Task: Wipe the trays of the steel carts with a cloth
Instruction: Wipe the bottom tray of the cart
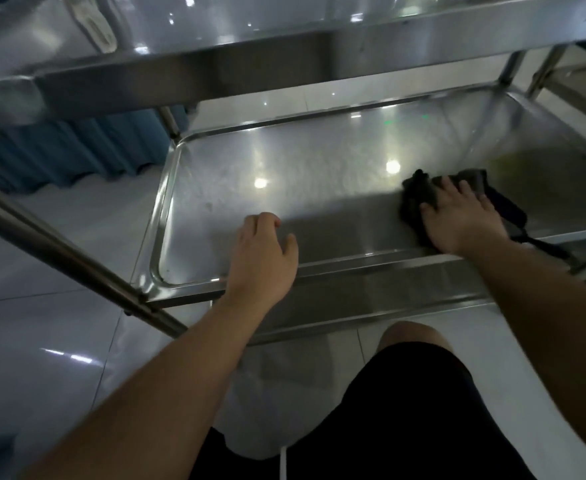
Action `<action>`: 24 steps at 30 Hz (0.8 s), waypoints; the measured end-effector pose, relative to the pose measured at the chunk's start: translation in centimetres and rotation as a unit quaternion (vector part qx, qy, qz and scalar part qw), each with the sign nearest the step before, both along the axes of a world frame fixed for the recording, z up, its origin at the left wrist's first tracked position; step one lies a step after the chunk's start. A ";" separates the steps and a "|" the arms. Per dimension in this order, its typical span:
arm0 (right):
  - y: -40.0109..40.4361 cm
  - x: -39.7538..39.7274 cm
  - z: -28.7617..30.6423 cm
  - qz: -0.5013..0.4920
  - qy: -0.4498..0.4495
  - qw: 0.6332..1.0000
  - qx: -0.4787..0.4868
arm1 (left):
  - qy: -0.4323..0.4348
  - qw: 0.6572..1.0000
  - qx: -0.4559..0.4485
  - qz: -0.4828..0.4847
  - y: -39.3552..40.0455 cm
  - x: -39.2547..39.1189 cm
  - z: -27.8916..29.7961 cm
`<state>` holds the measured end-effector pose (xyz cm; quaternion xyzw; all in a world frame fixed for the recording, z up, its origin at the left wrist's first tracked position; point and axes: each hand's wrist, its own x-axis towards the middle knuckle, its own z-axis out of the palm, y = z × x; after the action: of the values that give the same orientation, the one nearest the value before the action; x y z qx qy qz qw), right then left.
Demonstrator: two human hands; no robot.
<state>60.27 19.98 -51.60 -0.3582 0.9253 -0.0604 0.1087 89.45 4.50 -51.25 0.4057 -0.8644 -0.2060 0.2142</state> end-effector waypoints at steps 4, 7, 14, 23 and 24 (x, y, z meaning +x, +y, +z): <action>-2.9 6.4 -0.3 0.109 0.013 0.993 -0.036 | 0.009 1.000 -0.027 0.002 0.3 -3.7 -0.4; -3.9 10.4 -0.6 0.230 0.009 0.971 -0.063 | 0.030 0.998 -0.046 0.011 1.2 -6.5 -0.4; 0.4 4.0 -1.2 0.226 0.021 0.972 -0.060 | -0.009 0.999 -0.044 -0.015 3.1 -10.7 -1.4; 9.2 -12.2 -1.8 -0.025 0.028 0.999 0.002 | -0.112 0.991 -0.061 -0.040 3.6 -10.1 -3.0; 8.8 -12.1 -1.8 -0.034 0.027 0.999 0.007 | -0.125 0.989 -0.068 -0.040 3.6 -10.1 -3.0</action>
<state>48.18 28.77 -53.37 -0.3272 0.9400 -0.0480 0.0843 79.38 8.12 -54.26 0.3781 -0.9117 -0.1030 0.1236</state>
